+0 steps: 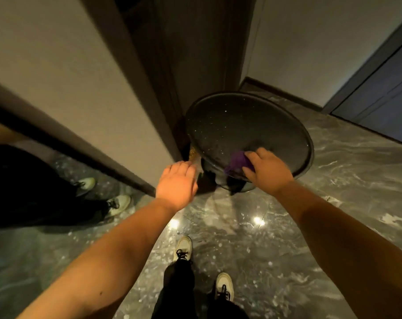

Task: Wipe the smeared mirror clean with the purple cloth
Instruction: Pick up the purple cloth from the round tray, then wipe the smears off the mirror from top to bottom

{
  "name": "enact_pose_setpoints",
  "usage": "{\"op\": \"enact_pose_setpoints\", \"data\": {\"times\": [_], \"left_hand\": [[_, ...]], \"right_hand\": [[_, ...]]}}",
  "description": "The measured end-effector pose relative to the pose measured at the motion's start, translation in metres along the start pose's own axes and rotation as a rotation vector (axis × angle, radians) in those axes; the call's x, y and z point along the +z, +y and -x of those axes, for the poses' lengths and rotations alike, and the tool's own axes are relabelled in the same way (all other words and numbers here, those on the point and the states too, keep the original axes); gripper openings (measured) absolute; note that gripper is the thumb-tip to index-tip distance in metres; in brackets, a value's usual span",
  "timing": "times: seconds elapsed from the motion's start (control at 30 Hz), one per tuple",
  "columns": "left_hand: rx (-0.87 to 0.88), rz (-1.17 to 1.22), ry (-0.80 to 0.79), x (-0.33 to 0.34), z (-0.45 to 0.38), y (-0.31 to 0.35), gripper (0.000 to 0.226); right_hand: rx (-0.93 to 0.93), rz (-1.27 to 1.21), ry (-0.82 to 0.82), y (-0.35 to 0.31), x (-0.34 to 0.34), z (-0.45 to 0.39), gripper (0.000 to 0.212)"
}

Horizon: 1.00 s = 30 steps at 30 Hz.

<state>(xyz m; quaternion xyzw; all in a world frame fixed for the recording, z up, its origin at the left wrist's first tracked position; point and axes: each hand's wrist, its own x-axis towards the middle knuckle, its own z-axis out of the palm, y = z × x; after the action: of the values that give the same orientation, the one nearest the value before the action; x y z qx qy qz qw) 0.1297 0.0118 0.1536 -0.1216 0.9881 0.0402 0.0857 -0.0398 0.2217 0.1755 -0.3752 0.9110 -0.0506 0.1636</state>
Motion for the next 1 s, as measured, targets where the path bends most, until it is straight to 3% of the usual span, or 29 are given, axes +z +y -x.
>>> {"op": "enact_pose_setpoints", "data": {"times": [0.27,0.33,0.57,1.0], "left_hand": [[-0.306,0.029,0.131,-0.049,0.142,-0.021,0.047],[-0.372,0.034,0.169,-0.057,0.176,-0.031,0.046],[-0.580,-0.004,0.311,-0.068,0.305,-0.070,0.044],[-1.071,-0.113,0.326,-0.088,0.574,-0.119,0.035]], "right_hand": [[-0.302,0.084,0.073,-0.094,-0.031,0.033,0.049],[-0.384,0.103,0.021,-0.126,-0.038,0.041,0.046],[-0.761,0.210,0.075,-0.250,-0.031,0.070,0.043],[-1.353,0.209,0.193,-0.509,-0.004,0.181,0.045]]}}
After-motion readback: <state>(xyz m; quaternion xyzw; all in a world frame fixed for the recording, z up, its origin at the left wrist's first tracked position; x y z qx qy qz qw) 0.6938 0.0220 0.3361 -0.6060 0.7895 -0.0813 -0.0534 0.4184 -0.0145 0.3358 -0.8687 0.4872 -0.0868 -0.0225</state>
